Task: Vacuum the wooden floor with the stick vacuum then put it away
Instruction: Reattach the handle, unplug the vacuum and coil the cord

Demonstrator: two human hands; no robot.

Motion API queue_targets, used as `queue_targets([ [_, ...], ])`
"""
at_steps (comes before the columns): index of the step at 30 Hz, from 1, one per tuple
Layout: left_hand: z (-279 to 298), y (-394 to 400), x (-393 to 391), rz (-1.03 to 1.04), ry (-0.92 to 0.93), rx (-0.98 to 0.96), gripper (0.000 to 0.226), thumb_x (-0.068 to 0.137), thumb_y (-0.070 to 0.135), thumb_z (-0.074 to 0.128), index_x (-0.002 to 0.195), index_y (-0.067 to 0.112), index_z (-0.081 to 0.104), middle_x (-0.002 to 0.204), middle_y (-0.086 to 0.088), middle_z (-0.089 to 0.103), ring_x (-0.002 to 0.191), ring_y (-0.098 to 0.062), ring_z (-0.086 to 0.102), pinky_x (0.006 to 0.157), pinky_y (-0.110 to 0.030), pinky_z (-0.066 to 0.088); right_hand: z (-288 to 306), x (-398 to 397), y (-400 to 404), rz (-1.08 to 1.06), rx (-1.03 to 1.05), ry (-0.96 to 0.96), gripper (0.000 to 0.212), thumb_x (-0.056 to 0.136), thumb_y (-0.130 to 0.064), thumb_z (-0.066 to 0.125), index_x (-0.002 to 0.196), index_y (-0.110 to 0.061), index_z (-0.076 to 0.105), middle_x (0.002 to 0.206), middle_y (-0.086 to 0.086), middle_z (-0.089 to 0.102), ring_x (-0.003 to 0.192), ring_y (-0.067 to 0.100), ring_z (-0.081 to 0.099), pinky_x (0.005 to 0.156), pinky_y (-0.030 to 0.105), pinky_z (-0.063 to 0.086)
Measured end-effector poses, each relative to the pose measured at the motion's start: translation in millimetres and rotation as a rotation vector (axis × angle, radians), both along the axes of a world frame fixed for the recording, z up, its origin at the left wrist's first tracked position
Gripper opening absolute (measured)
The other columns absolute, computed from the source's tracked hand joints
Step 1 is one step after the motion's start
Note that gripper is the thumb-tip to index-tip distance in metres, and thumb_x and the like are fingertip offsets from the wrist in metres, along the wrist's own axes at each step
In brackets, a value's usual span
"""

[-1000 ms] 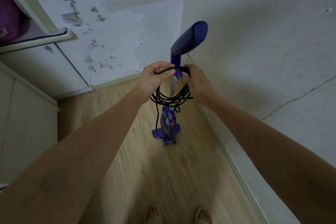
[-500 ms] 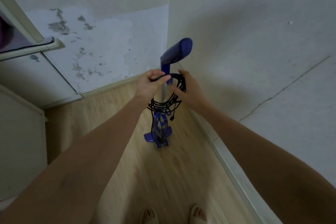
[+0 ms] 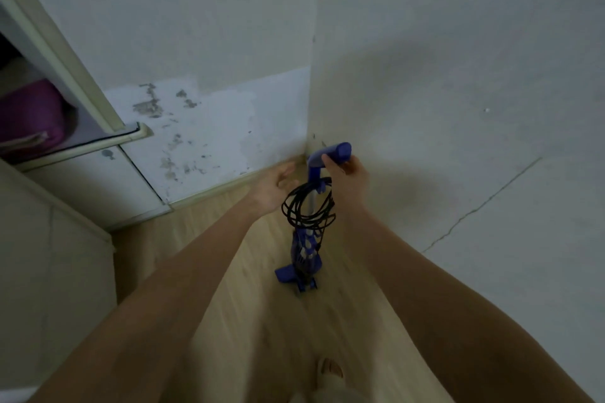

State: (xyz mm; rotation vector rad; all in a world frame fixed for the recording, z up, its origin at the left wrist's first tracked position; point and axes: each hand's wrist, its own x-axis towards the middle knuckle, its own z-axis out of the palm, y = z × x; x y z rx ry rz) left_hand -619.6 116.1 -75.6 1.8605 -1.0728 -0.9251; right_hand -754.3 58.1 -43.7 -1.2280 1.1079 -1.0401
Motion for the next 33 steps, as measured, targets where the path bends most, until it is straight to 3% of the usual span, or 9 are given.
queue_targets([
  [4, 1, -17, 21, -0.039, -0.045, 0.041, 0.058, 0.097, 0.021, 0.055, 0.149, 0.018, 0.03, 0.152, -0.001, 0.036, 0.139, -0.016, 0.034, 0.111, -0.026, 0.029, 3, -2, -29, 0.112, -0.109, 0.054, 0.011, 0.091, -0.003, 0.064, 0.083, -0.012, 0.061, 0.067, -0.007, 0.061, 0.05, -0.002, 0.056, 0.054, 0.018, 0.045],
  [10, 1, -57, 64, 0.0, -0.032, 0.063, 0.069, 0.093, 0.026, 0.061, 0.151, 0.018, 0.025, 0.154, 0.0, 0.031, 0.14, -0.018, 0.032, 0.107, -0.026, 0.031, -6, 39, -100, 0.305, -0.11, 0.12, 0.007, 0.089, -0.019, 0.069, 0.092, -0.013, 0.068, 0.072, -0.01, 0.067, 0.069, 0.005, 0.063, 0.072, 0.03, 0.049],
  [15, -4, -75, 106, 0.054, -0.023, 0.07, 0.048, 0.096, 0.021, 0.056, 0.142, 0.021, 0.042, 0.14, 0.001, 0.049, 0.131, -0.02, 0.045, 0.109, -0.034, 0.036, -5, 99, -137, 0.56, -0.171, 0.128, 0.017, 0.09, -0.032, 0.067, 0.095, -0.017, 0.071, 0.089, 0.001, 0.074, 0.089, 0.021, 0.07, 0.091, 0.047, 0.053],
  [16, -5, -77, 118, 0.078, -0.02, 0.059, 0.045, 0.096, 0.018, 0.056, 0.139, 0.019, 0.045, 0.132, 0.001, 0.054, 0.124, -0.017, 0.051, 0.106, -0.034, 0.04, -2, 112, -141, 0.617, -0.15, 0.097, 0.018, 0.091, -0.029, 0.066, 0.1, -0.014, 0.071, 0.093, 0.003, 0.074, 0.093, 0.021, 0.069, 0.094, 0.045, 0.052],
  [19, 1, -69, 151, 0.172, -0.019, 0.04, 0.035, 0.094, 0.011, 0.058, 0.128, 0.017, 0.053, 0.112, 0.005, 0.062, 0.099, -0.004, 0.059, 0.081, -0.008, 0.043, 6, 151, -147, 0.787, -0.12, 0.081, 0.019, 0.091, -0.015, 0.065, 0.107, -0.005, 0.069, 0.1, 0.005, 0.073, 0.096, 0.012, 0.068, 0.088, 0.021, 0.051],
  [21, 6, -62, 176, 0.201, -0.012, 0.031, 0.028, 0.092, 0.01, 0.061, 0.118, 0.018, 0.058, 0.101, 0.007, 0.064, 0.09, 0.001, 0.06, 0.073, -0.004, 0.043, 7, 186, -146, 0.881, -0.07, 0.072, 0.018, 0.09, -0.014, 0.066, 0.107, -0.006, 0.068, 0.102, 0.006, 0.073, 0.099, 0.012, 0.068, 0.087, 0.019, 0.051],
  [24, 9, -49, 215, 0.214, 0.023, 0.032, 0.023, 0.089, 0.009, 0.066, 0.112, 0.011, 0.064, 0.098, 0.003, 0.069, 0.084, 0.002, 0.064, 0.076, -0.01, 0.047, 3, 247, -142, 0.942, 0.061, -0.004, 0.013, 0.089, -0.011, 0.067, 0.102, -0.011, 0.069, 0.104, 0.009, 0.072, 0.103, 0.022, 0.068, 0.094, 0.034, 0.054],
  [29, 11, -29, 281, 0.354, 0.086, -0.047, 0.016, 0.084, 0.009, 0.072, 0.099, 0.004, 0.068, 0.094, -0.008, 0.072, 0.083, -0.008, 0.067, 0.075, -0.016, 0.052, 14, 345, -133, 1.02, 0.126, -0.054, 0.012, 0.092, -0.011, 0.064, 0.103, -0.009, 0.068, 0.105, 0.011, 0.07, 0.098, 0.02, 0.069, 0.083, 0.029, 0.057],
  [33, 13, -20, 342, 0.373, 0.146, -0.08, 0.021, 0.083, 0.005, 0.072, 0.102, -0.002, 0.067, 0.094, -0.013, 0.071, 0.084, -0.013, 0.068, 0.076, -0.023, 0.055, 19, 415, -125, 1.052, 0.159, -0.056, 0.018, 0.095, -0.018, 0.06, 0.11, -0.009, 0.065, 0.111, 0.012, 0.068, 0.105, 0.026, 0.066, 0.091, 0.036, 0.055],
])
